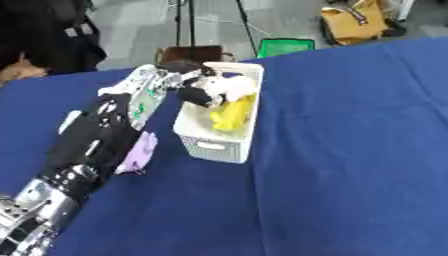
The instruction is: Pick up objects on the table and place them in the box.
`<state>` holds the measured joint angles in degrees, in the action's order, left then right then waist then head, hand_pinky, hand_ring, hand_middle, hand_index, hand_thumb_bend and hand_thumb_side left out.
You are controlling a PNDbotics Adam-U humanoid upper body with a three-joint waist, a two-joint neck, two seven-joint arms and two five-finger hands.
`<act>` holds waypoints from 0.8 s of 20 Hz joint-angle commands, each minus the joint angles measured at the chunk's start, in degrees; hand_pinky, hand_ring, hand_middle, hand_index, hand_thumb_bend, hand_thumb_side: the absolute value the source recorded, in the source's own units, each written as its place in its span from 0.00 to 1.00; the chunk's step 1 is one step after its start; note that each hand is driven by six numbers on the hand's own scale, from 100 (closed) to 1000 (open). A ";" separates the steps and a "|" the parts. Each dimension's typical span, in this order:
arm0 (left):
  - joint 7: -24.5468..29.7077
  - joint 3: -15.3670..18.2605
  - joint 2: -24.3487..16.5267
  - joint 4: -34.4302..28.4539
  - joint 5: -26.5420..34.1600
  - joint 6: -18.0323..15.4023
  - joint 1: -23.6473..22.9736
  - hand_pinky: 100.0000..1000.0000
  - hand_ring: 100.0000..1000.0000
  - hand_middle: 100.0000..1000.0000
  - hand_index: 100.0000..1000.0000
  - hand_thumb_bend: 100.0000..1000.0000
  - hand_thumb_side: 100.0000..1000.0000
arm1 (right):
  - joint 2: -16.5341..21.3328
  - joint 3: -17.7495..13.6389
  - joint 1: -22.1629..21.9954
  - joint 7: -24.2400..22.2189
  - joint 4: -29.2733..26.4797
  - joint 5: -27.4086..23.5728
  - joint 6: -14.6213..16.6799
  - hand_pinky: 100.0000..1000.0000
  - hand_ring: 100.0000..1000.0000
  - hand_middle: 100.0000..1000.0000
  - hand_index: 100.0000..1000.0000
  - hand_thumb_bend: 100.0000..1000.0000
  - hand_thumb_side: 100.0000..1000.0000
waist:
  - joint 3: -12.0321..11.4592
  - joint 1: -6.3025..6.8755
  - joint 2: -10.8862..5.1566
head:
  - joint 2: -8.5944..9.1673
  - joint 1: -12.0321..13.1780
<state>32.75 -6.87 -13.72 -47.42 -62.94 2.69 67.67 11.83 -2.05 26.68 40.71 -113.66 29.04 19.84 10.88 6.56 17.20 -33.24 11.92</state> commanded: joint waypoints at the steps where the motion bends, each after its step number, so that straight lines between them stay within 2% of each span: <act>1: 2.08 -0.33 -1.78 -2.37 -0.78 0.30 1.87 0.75 0.87 0.92 0.99 0.42 0.73 | 0.38 0.11 0.40 -0.02 -0.93 -0.42 -0.15 0.81 0.85 0.66 0.71 0.00 0.90 | -0.14 -0.68 -1.65 | -0.42 -0.15; 2: 2.67 -0.49 -1.96 -2.77 -1.38 0.41 2.00 0.76 0.87 0.93 1.00 0.48 0.70 | 0.37 0.10 0.36 -0.02 -0.93 -0.42 -0.17 0.81 0.85 0.66 0.71 0.00 0.90 | -0.11 -0.70 -1.76 | -0.37 -0.13; 7: 6.19 -0.37 -2.32 -5.21 -3.05 1.12 2.45 0.77 0.88 0.93 1.00 0.50 0.70 | 0.26 0.17 0.25 -0.10 -0.93 -0.47 -0.22 0.81 0.85 0.66 0.71 0.00 0.90 | -0.10 -0.80 -2.06 | -0.28 -0.05; 16: 9.71 -0.52 -3.44 -9.05 -2.90 1.19 2.83 0.75 0.86 0.91 1.00 0.42 0.69 | 0.28 0.14 0.06 -0.03 -0.93 -0.47 -0.36 0.81 0.85 0.66 0.71 0.00 0.90 | -0.44 -1.08 -2.34 | -0.57 -0.16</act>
<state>41.92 -7.43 -15.39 -54.85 -65.63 3.92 68.59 11.80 -2.03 26.21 40.66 -113.66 28.89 19.61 10.51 6.05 16.53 -33.33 11.77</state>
